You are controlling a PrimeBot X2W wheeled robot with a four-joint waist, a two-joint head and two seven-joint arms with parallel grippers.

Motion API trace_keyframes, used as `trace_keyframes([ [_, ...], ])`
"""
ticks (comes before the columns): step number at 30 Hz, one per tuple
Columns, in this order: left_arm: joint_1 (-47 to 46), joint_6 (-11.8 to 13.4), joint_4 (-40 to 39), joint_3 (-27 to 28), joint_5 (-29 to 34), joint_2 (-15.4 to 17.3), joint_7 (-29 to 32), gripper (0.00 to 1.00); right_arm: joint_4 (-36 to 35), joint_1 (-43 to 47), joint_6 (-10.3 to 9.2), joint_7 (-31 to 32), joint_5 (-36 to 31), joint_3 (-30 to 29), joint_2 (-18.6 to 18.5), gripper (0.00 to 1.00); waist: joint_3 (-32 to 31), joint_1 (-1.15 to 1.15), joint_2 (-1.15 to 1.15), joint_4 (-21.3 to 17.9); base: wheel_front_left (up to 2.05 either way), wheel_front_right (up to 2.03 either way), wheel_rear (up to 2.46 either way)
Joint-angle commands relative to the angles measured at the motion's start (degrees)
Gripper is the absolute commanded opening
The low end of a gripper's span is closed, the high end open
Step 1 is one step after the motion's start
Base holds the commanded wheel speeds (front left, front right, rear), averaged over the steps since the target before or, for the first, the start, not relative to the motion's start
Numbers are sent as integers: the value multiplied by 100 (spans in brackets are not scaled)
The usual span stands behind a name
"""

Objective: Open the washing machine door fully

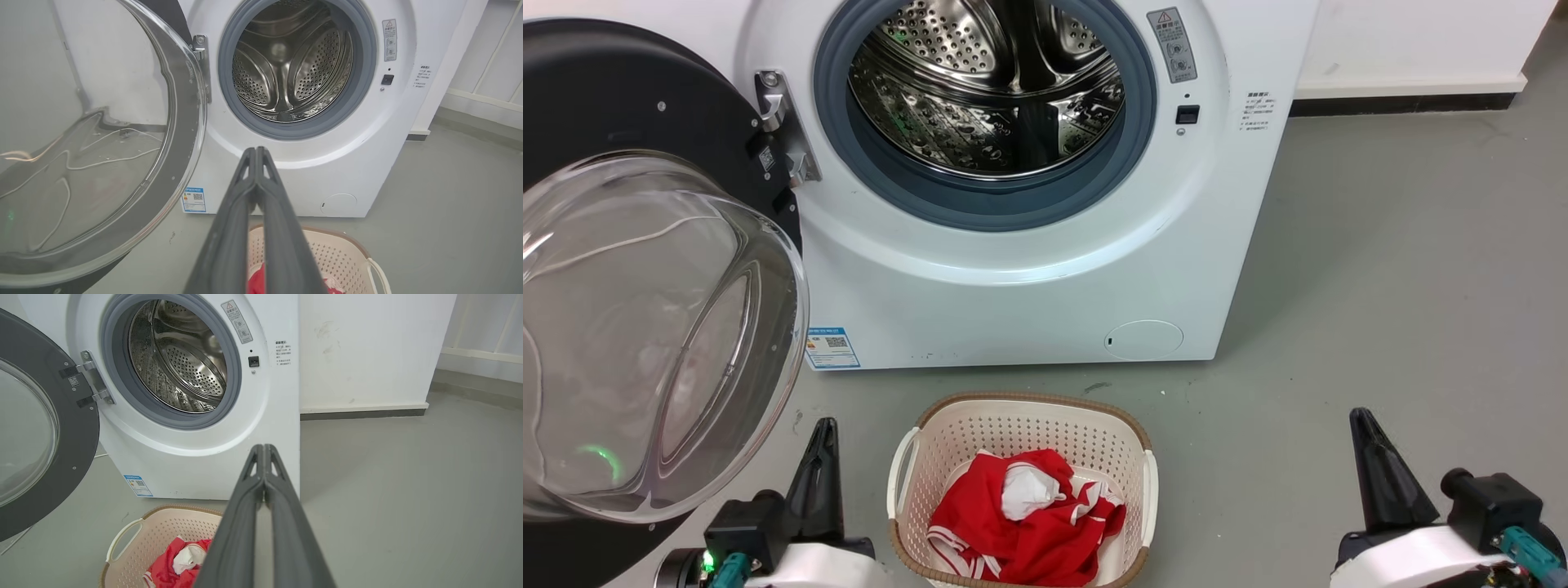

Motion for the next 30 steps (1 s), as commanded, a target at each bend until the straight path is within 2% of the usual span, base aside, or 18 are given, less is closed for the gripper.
trace_keyframes([
  [1,-123,-20,7,68,-313,8,98,0,-53,-53,0,24,339,9,-9,0,0,0,0,4,0,0,0],
  [30,-379,-208,243,235,-3213,7,781,0,313,-401,-1,449,3341,-49,-141,0,0,0,0,40,0,0,0],
])
